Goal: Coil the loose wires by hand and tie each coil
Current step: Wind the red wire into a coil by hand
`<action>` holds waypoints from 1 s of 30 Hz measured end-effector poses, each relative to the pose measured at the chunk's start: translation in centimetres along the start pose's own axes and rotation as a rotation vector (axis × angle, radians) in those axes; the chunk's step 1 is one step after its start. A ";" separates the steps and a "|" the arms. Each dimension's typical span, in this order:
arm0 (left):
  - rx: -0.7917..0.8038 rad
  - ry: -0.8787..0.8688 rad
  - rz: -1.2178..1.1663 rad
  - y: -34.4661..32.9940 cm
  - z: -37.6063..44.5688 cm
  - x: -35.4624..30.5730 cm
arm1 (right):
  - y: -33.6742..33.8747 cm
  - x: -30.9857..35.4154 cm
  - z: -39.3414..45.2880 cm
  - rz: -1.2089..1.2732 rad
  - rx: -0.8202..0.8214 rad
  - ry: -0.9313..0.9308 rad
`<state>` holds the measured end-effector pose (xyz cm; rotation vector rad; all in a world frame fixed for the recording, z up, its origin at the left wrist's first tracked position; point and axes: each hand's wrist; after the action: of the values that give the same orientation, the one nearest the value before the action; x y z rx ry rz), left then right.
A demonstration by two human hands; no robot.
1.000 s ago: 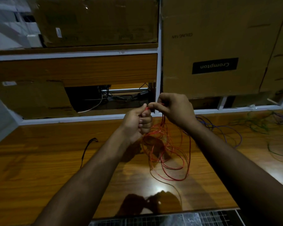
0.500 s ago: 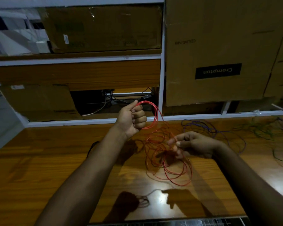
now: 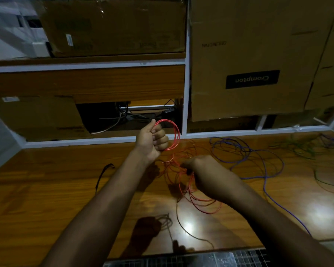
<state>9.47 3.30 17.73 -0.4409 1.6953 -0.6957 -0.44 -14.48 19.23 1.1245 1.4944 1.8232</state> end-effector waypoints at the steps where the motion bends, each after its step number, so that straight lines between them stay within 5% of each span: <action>1: -0.004 0.007 0.009 0.0 -0.1 0.3 | 0.5 0.3 -0.2 -0.052 -0.027 0.064; 9: 0.024 -0.017 0.201 -1.1 -1.0 2.3 | 2.3 -0.9 1.6 -0.248 -0.523 0.369; 16: 0.012 -0.050 0.240 -2.3 -2.1 3.0 | 3.5 -2.2 4.4 -0.258 -0.575 0.462; 30: 0.170 0.080 0.128 -2.5 -2.4 2.1 | 3.6 -5.2 7.3 -0.223 -0.614 0.048</action>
<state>6.47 0.62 18.06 -0.1857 1.7070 -0.7640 8.81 -15.76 21.58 0.5937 0.9247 1.9563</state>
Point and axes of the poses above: each hand's wrist, its own z-axis towards the middle knuckle, its own y-axis out of the back of the hand, x = y × z, and after that the axes turned 2 degrees about y, right-handed
